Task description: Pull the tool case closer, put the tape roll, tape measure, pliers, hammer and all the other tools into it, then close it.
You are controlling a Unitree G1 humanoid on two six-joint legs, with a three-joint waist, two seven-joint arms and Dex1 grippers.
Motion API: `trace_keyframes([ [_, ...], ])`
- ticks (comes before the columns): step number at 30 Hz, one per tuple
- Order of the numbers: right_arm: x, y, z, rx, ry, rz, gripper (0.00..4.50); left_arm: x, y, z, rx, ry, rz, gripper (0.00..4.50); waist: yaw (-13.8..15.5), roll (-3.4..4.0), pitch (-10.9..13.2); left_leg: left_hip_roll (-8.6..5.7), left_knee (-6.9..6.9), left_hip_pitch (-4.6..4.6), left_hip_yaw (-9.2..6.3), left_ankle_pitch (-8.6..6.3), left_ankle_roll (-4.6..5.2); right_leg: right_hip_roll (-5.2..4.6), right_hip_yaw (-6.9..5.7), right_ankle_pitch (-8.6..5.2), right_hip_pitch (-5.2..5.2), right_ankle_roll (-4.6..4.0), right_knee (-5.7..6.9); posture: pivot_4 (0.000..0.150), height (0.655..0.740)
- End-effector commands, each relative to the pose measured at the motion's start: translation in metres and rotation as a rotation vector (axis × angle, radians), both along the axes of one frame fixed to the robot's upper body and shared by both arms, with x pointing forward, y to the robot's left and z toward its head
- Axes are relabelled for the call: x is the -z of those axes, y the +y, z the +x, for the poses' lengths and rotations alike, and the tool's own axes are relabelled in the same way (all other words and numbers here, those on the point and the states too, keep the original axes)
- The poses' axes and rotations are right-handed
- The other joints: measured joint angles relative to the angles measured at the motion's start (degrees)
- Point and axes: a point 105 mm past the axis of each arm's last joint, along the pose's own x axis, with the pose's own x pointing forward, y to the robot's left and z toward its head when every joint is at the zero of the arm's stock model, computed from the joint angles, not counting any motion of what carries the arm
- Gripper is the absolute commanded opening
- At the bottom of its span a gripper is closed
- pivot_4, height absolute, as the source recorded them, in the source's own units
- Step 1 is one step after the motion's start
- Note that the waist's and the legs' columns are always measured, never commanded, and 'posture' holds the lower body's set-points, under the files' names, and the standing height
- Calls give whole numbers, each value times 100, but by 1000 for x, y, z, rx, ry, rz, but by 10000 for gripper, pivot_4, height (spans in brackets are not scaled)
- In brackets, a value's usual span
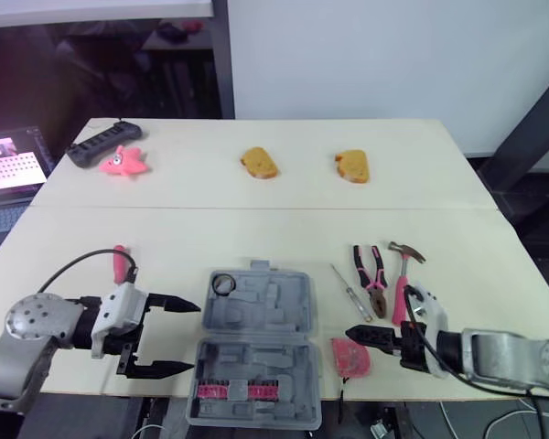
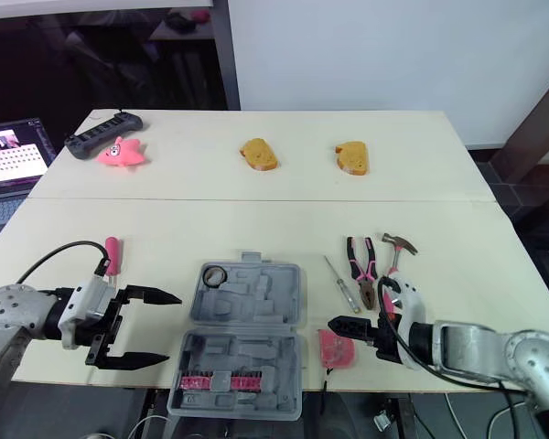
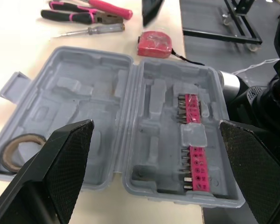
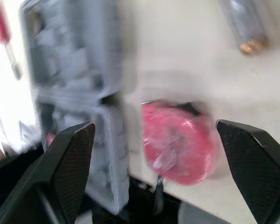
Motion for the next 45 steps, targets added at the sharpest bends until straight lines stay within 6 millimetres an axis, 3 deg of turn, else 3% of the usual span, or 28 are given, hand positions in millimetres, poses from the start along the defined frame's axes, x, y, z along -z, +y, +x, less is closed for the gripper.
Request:
trace_keyframes([
  [1, -23, 16, -10, -331, -242, -177, 44624, -2, 0, -1, 14, -24, 10, 45000, 4, 5, 0, 1, -1, 1, -1, 0, 0, 2, 0, 1, 0, 1, 0, 1500, 7400],
  [3, -30, 27, -15, -516, -407, -259, 44624, -3, -1, -2, 15, -23, 8, 45000, 19, 7, 1, 2, -6, 0, -2, 0, 0, 2, -2, 1, -6, 3, 0, 1500, 7400],
  [8, -2, 21, -20, -942, -683, -542, 44624, -4, -1, -7, 20, -21, 8, 45000, 45, 2, 0, 0, -1, -13, 2, 0, -2, -7, -8, -3, -11, 5, -11, 1500, 7400],
  [13, 25, 14, -11, -1098, -825, -612, 44624, -5, 0, -7, 12, -25, 11, 45000, 12, -3, -2, 0, 6, -12, 7, 0, -3, -5, -6, -2, -10, -1, -8, 1500, 7400],
  [17, 38, 12, 1, -1108, -882, -629, 44624, -4, 0, -7, 6, -25, 13, 45000, 5, -2, -1, 0, 4, -11, 7, 0, -2, -6, -4, 1, -11, 5, -4, 1500, 7400],
  [23, 56, 6, -2, -1182, -895, -643, 44624, -4, 1, -7, -5, -26, 18, 45000, 14, -4, -2, -2, 7, -8, 7, 0, -2, -6, -3, 2, -7, 5, -1, 1500, 7400],
  [33, 65, 7, -3, -1171, -893, -623, 44624, -6, -4, -9, -13, -25, 21, 45000, 7, -6, -3, -1, 2, 19, 5, -1, -1, -4, -4, 2, 19, 6, 1, 1500, 7400],
  [36, 63, 10, -5, -1170, -903, -600, 36177, -7, -4, -9, -15, -22, 22, 45000, 8, -7, -1, -1, -4, 72, 5, -8, 12, -4, -3, -3, 71, 5, -4, 1500, 7400],
  [38, 60, 12, -6, -1175, -912, -589, 28287, -6, -3, -8, -17, -20, 23, 45000, 8, -7, -1, -1, -3, 78, 5, -11, 16, -4, -3, -13, 79, -9, -4, 1500, 7400],
  [41, 53, 16, -4, -1167, -928, -576, 28254, -4, 0, -6, -24, -18, 26, 45000, 9, -6, -1, -1, -2, 78, 5, -10, 16, -4, -3, -12, 79, -6, -4, 1500, 7400],
  [45, 20, 27, 5, -1141, -991, -551, 28254, 0, 6, -4, -34, -14, 33, 45000, -3, -5, 0, -1, -1, 78, 5, -10, 16, -4, -3, -4, 79, 8, -3, 1500, 7400],
])
